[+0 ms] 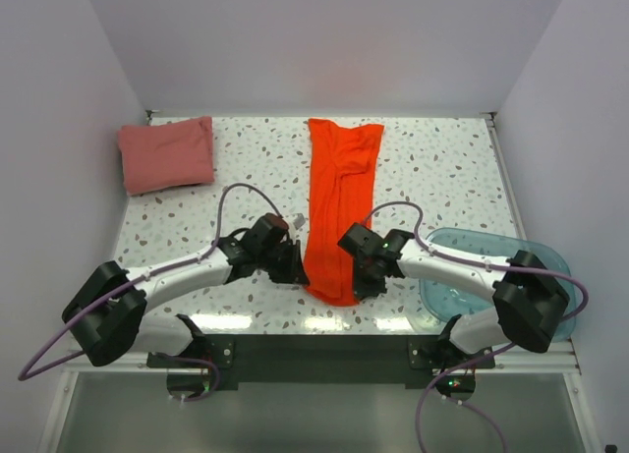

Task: Fold and stack the t-shirts
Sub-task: Fold the tshirt

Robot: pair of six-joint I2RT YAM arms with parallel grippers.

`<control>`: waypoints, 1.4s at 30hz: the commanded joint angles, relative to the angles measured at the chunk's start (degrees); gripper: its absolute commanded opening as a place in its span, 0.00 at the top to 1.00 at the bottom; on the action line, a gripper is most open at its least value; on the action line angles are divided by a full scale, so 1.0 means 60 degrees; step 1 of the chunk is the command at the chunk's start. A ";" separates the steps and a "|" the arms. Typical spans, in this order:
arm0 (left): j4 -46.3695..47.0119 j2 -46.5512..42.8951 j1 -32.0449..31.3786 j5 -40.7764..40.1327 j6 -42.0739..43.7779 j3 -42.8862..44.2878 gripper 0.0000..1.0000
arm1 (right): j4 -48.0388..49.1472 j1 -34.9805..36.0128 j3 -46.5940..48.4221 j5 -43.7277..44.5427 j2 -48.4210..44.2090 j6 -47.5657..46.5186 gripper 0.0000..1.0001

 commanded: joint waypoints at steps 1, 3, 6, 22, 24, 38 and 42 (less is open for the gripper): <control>-0.0373 -0.0064 0.0229 -0.0225 -0.0135 0.0748 1.00 | -0.0684 -0.0404 0.0892 0.0238 -0.0147 -0.0613 1.00; -0.0271 0.0024 0.0376 -0.0240 -0.0266 0.0981 1.00 | -0.0699 -0.0755 0.1229 0.0252 0.0029 -0.0805 1.00; 0.0036 0.0432 0.0770 -0.0182 -0.0311 0.1392 1.00 | -0.0611 -0.1341 0.1668 0.0238 0.0351 -0.1244 1.00; 0.0038 0.4373 0.2309 0.0097 0.0919 0.5581 1.00 | -0.0639 -0.3906 0.6045 0.0004 0.3834 -0.3558 1.00; -0.0021 0.4870 0.2484 0.0068 0.1036 0.6108 1.00 | -0.0670 -0.4198 0.6443 -0.0084 0.4173 -0.3720 1.00; -0.0358 0.7231 0.3159 0.0566 0.1227 0.8877 1.00 | -0.1021 -0.5211 0.8583 -0.0290 0.6152 -0.4145 1.00; -0.0548 0.7742 0.3306 0.0639 0.1227 0.9376 1.00 | -0.1167 -0.5401 0.9022 -0.0290 0.6503 -0.4189 1.00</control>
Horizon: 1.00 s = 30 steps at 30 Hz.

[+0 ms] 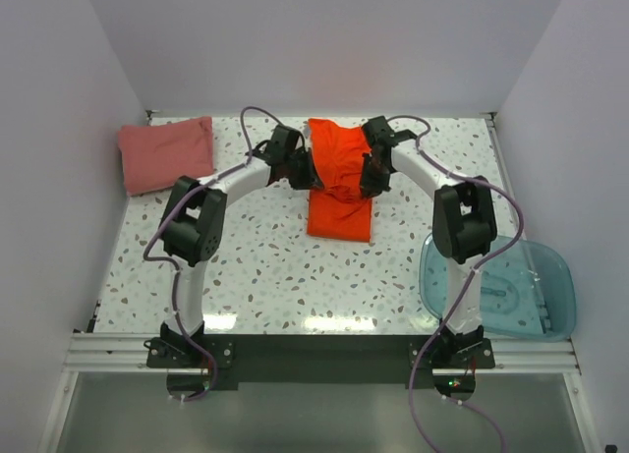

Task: Fold and stack the t-shirts
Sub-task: Fold the tshirt

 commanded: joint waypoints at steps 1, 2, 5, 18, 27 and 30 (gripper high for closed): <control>-0.0206 0.0352 0.0239 0.0300 0.0280 0.0790 1.00 | -0.0228 -0.0170 0.0753 -0.0086 0.0245 -0.0244 1.00; -0.0250 0.0411 0.0239 0.0300 0.0280 0.0980 1.00 | -0.0257 -0.0199 0.0827 -0.0086 0.0304 -0.0244 1.00; -0.0426 0.0660 0.0297 0.0213 0.0338 0.1375 1.00 | -0.0373 -0.0331 0.1208 -0.0086 0.0626 -0.0288 1.00; -0.1188 0.0327 0.0737 -0.1208 0.1303 0.3606 0.08 | -0.1122 -0.0830 0.3789 -0.0217 0.0484 -0.0259 0.42; 0.0437 -0.2340 0.0708 -0.0331 0.1408 -0.1798 0.12 | 0.0635 -0.0786 -0.1614 -0.0994 -0.2432 -0.0127 0.42; 0.0993 -0.2912 0.0635 -0.0154 0.1189 -0.3000 0.15 | 0.1119 -0.0713 -0.3399 -0.1198 -0.3195 -0.0011 0.42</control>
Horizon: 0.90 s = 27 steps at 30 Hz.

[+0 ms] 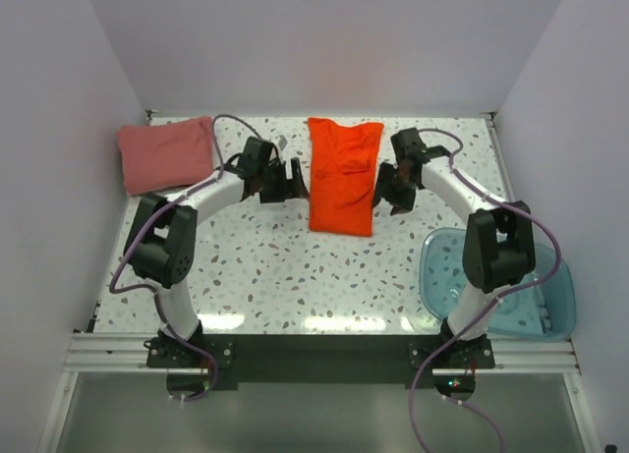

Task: Fold and stack the t-shirts
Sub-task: Fold the tshirt

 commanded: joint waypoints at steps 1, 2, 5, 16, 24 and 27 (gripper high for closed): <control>0.1173 -0.0767 -0.0094 0.0454 -0.0083 -0.1237 0.15 | 0.0904 0.0096 -0.1390 -0.0506 -0.0882 0.0132 0.43; 0.1290 -0.0826 -0.0138 0.0498 -0.0171 -0.1402 0.17 | 0.1123 0.0125 -0.1653 -0.0565 -0.1058 0.0190 0.43; 0.1379 -0.0797 -0.0284 0.0601 -0.0288 -0.1784 0.21 | 0.1504 0.0286 -0.2387 -0.0712 -0.1235 0.0396 0.44; 0.1862 -0.0811 -0.0665 0.0455 -0.0655 -0.2252 0.30 | 0.1989 0.0624 -0.2725 -0.0434 -0.0723 0.0616 0.46; 0.2375 -0.0783 -0.0885 0.0718 -0.0992 -0.2517 0.30 | 0.2399 0.0624 -0.2915 -0.0551 -0.0357 0.0821 0.47; 0.2478 -0.0710 -0.0973 0.0763 -0.1123 -0.2546 0.29 | 0.2429 0.0624 -0.2872 -0.0522 -0.0196 0.0792 0.47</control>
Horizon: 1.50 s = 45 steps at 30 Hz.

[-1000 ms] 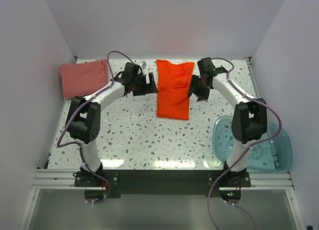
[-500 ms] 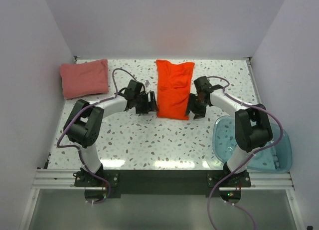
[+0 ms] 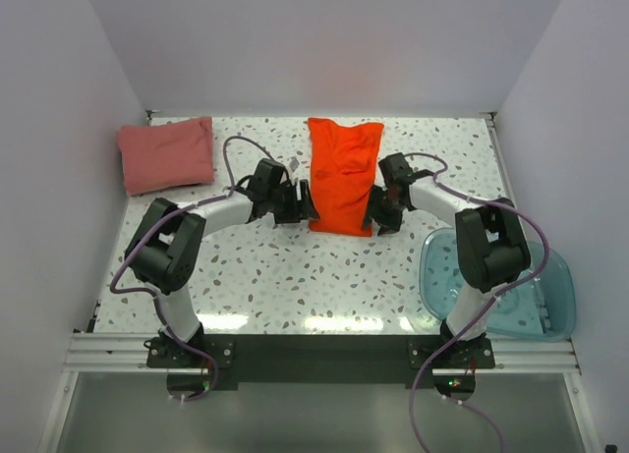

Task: Fold and stack the t-shirts
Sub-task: Fold the tshirt

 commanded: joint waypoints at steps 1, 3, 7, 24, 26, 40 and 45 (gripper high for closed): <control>0.0682 -0.0250 -0.0142 0.0169 -0.0311 -0.0073 0.29 | 0.0327 0.0004 0.0006 0.0003 0.0132 0.0110 0.47; 0.0682 -0.0295 -0.0187 0.0110 -0.0355 -0.0073 0.29 | 0.0371 -0.0010 -0.0008 0.0032 0.0191 0.0110 0.48; 0.0318 -0.0003 -0.0260 -0.0153 -0.0224 0.0132 0.29 | 0.0488 0.0019 -0.0052 0.0062 0.0337 0.0140 0.48; -0.0270 0.0643 -0.0743 -0.0505 -0.0048 0.0060 0.54 | 0.0650 0.0414 -0.0360 0.0208 0.0601 0.0257 0.54; -0.0314 0.0643 -0.0787 -0.0622 -0.0062 0.0001 0.55 | 0.0650 0.0429 -0.0346 0.0223 0.0631 0.0257 0.57; -0.0256 0.0760 -0.0787 -0.0930 0.0464 0.0191 0.89 | 0.0474 0.0444 -0.0067 0.0252 0.0777 0.0037 0.79; 0.0081 0.0775 -0.0787 -0.0550 0.0845 0.0235 1.00 | 0.0080 0.0487 0.0006 0.0281 0.0719 -0.0226 1.00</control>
